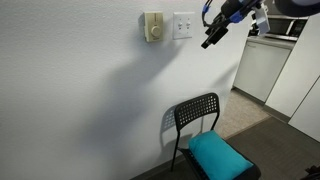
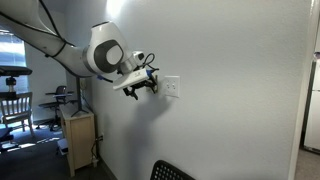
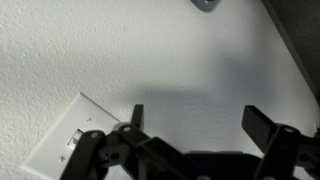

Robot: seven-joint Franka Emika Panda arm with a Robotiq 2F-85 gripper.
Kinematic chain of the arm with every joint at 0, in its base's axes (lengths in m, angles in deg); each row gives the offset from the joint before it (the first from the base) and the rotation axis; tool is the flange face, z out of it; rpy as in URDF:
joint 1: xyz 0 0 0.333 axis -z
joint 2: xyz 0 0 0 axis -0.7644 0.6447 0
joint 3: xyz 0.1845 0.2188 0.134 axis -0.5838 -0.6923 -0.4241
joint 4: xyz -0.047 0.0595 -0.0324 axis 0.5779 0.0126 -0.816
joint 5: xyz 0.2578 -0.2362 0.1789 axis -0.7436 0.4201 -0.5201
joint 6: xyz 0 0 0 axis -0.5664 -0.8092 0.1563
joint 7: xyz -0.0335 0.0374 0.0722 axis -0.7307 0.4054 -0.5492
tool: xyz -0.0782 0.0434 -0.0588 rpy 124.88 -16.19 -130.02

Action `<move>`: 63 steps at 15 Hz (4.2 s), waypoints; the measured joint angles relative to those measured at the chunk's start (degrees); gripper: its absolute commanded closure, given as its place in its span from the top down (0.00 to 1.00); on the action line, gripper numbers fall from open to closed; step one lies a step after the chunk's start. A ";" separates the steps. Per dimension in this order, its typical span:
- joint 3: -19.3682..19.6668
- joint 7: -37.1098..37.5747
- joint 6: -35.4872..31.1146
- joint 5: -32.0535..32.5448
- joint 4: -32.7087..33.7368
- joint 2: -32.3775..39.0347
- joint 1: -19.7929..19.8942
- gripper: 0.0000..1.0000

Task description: Turn off the left light switch

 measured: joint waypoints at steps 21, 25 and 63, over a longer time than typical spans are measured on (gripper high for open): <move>0.38 -6.30 -0.31 35.00 20.24 15.46 0.51 1.00; -0.82 -6.37 -0.31 33.77 20.84 16.78 0.53 1.00; -1.07 -7.13 3.06 28.46 28.89 21.76 0.14 1.00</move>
